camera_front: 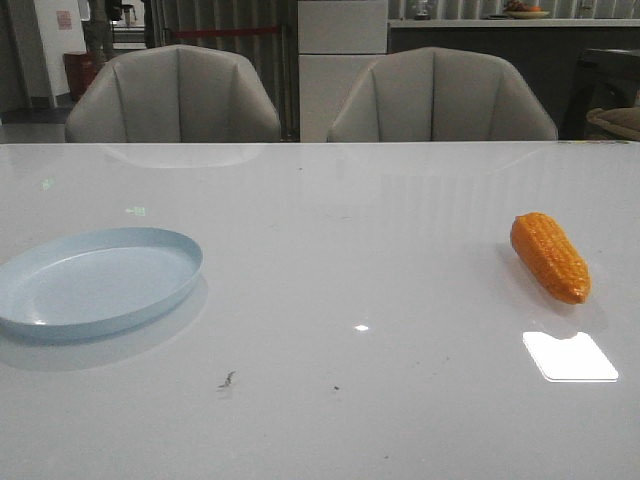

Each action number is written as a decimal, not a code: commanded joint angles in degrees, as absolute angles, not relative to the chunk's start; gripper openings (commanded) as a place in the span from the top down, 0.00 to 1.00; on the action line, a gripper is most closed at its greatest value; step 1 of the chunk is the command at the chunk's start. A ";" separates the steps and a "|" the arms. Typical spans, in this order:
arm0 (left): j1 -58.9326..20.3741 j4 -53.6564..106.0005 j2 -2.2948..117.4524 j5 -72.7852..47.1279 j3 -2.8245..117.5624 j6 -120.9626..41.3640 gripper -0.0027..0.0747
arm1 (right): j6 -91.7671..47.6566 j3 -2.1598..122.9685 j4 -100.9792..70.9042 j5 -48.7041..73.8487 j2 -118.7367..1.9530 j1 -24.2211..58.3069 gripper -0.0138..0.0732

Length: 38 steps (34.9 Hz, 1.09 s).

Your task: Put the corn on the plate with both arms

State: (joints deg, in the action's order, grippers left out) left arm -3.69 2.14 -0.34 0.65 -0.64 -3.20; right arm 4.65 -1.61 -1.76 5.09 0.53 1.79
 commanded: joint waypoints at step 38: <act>-3.53 2.36 0.88 11.19 12.10 -2.59 0.84 | 4.45 16.61 0.00 -2.42 1.02 1.63 0.77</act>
State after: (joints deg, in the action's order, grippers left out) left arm -3.69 2.14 -0.34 8.19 6.61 -3.20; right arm 4.65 10.25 -1.34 0.66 0.53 1.79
